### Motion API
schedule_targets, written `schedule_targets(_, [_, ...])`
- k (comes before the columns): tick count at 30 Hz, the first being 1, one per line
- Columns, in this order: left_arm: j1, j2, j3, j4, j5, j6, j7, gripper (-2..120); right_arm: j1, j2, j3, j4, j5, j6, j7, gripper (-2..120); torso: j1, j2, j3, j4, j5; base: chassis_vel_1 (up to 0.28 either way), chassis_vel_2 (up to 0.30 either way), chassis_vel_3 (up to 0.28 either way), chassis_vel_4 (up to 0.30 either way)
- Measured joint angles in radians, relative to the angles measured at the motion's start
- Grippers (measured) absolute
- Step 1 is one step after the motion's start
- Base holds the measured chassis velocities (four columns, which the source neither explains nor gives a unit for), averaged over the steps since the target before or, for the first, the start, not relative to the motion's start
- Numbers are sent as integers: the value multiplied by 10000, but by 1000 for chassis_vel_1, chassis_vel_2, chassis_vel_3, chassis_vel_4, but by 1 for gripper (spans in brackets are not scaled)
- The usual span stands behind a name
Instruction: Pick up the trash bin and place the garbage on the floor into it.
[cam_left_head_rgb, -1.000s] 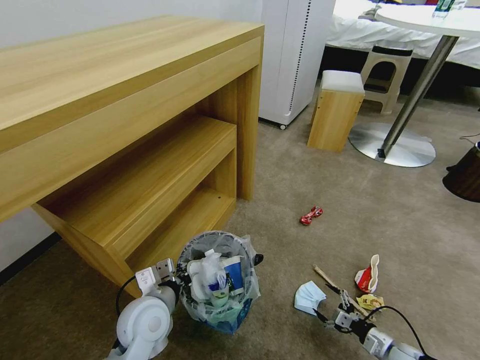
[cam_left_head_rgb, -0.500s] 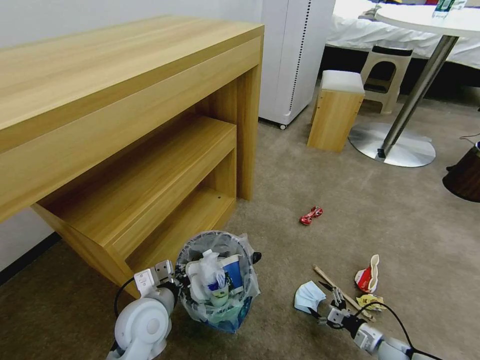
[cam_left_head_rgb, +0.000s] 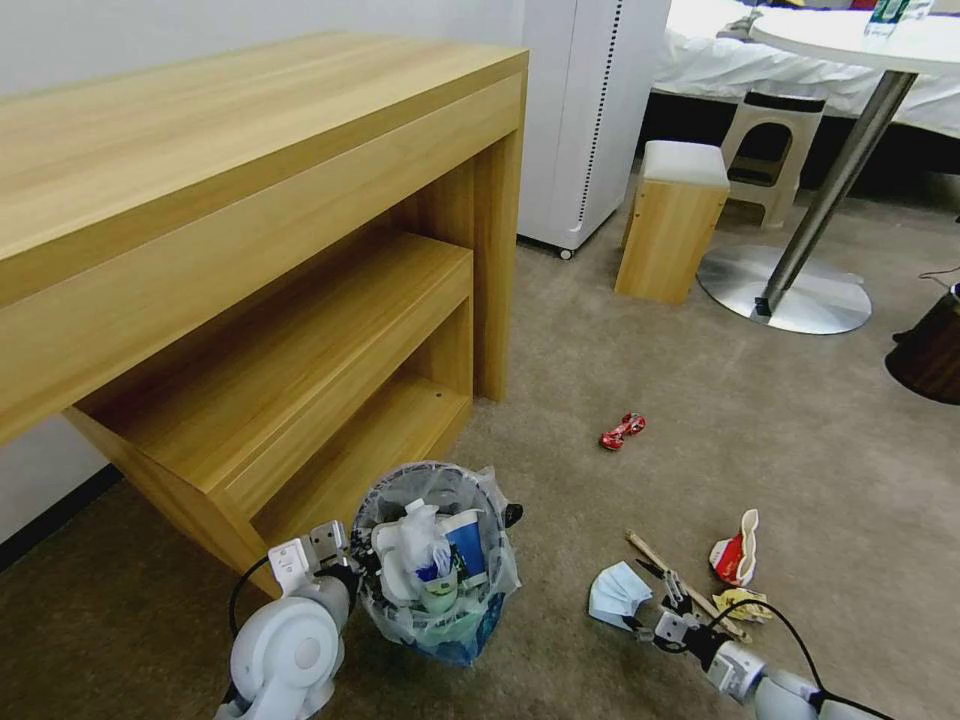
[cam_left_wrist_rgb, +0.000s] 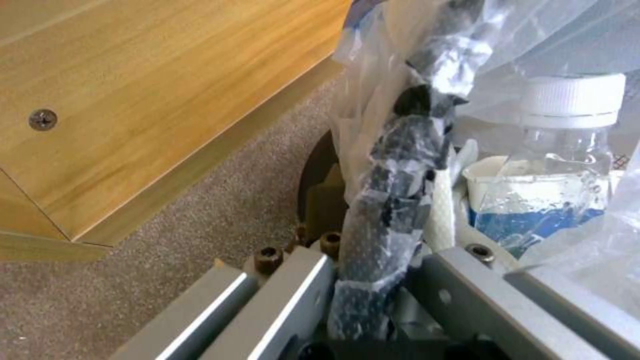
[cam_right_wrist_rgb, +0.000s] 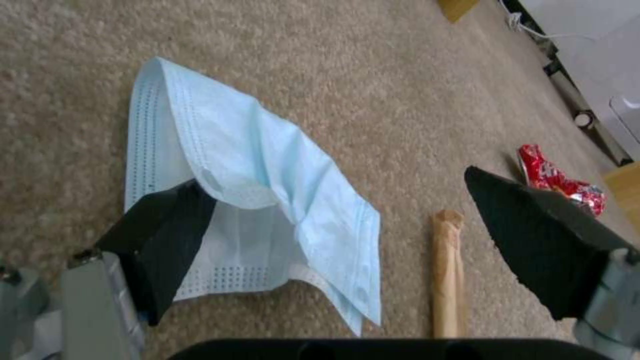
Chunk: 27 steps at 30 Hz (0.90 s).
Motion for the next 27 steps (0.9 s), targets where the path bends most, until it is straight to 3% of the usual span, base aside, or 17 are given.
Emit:
schedule_targets(7, [10, -23, -8, 42, 59, -29, 33, 0, 13, 42, 2, -41, -99, -41, 87, 84, 0, 1, 0, 0, 0, 0, 0, 0, 0])
schedule_targets(12, [-25, -53, 11, 59, 67, -34, 40, 0, 45, 58, -10, -70, -116, -12, 115, 61, 0, 1, 0, 0, 1, 0, 0, 0, 0])
schedule_targets(14, [-28, -54, 13, 59, 67, -34, 40, 0, 47, 59, -10, -69, -113, -9, 115, 59, 0, 1, 0, 0, 1, 0, 0, 0, 0])
schedule_targets(15, [-29, -61, 20, 57, 67, -35, 40, 0, 49, 58, -6, -70, -102, -5, 115, 50, 0, 1, 0, 0, 0, 0, 0, 0, 0])
schedule_targets(27, [13, -109, 25, 23, 99, -40, 56, 0, 49, 55, 70, -123, 72, 242, -174, 9, 0, 0, 1, -1, -3, 0, 0, 0, 0])
